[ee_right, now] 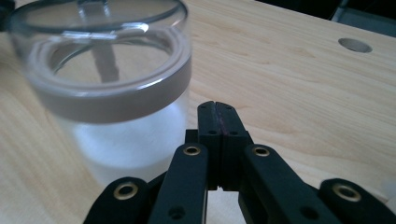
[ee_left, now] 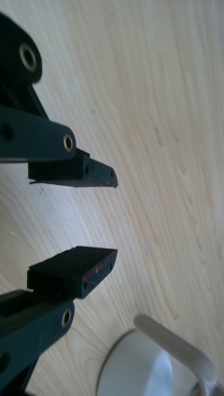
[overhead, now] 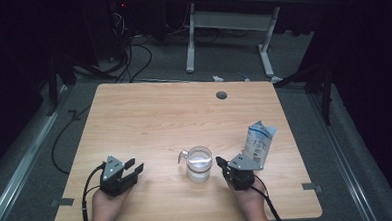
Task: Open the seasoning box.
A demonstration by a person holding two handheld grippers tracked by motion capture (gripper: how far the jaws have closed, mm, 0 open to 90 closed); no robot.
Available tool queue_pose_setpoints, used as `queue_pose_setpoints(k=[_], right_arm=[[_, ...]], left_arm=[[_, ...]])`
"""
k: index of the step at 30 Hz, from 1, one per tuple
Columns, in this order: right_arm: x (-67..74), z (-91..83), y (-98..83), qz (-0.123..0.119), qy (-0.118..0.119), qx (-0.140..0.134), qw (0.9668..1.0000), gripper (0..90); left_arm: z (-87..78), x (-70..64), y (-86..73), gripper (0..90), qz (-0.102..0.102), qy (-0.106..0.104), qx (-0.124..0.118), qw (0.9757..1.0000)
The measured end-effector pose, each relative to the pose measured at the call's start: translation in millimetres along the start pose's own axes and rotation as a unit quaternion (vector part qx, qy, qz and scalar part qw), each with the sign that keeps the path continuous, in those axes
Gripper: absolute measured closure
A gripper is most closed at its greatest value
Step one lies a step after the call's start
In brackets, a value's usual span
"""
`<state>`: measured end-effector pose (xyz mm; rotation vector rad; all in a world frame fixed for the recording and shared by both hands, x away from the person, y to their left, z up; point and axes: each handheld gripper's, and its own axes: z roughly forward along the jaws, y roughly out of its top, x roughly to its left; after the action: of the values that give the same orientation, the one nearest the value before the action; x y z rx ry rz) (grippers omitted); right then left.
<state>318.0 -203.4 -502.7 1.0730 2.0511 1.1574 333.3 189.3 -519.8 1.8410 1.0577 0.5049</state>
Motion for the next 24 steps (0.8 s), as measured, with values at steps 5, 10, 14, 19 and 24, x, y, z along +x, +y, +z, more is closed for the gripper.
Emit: queue_pose_setpoints(k=[5,10,14,19,24], right_arm=[[-2.9,8.5,10.7,-0.008,-0.003,0.005,0.9999,90.0],[-0.1,13.4,16.5,-0.014,-0.006,0.005,0.9999,90.0],[1.1,13.1,16.3,-0.015,-0.007,0.006,0.9998,90.0],[2.8,11.3,17.3,-0.019,-0.003,-0.003,0.9998,90.0],[5.7,10.6,16.5,-0.028,-0.003,0.003,0.9996,90.0]], left_arm=[[-0.9,5.9,-2.2,51.6,-0.009,0.001,0.0,1.0],[0.5,4.0,-3.9,48.9,0.002,0.0,0.004,1.0],[-2.4,7.1,-4.9,48.4,-0.013,-0.002,-0.003,0.9999],[-4.3,8.0,-4.3,48.4,-0.019,-0.003,-0.011,0.9998],[-6.8,9.5,-3.5,48.3,-0.021,0.0,-0.017,0.9996]])
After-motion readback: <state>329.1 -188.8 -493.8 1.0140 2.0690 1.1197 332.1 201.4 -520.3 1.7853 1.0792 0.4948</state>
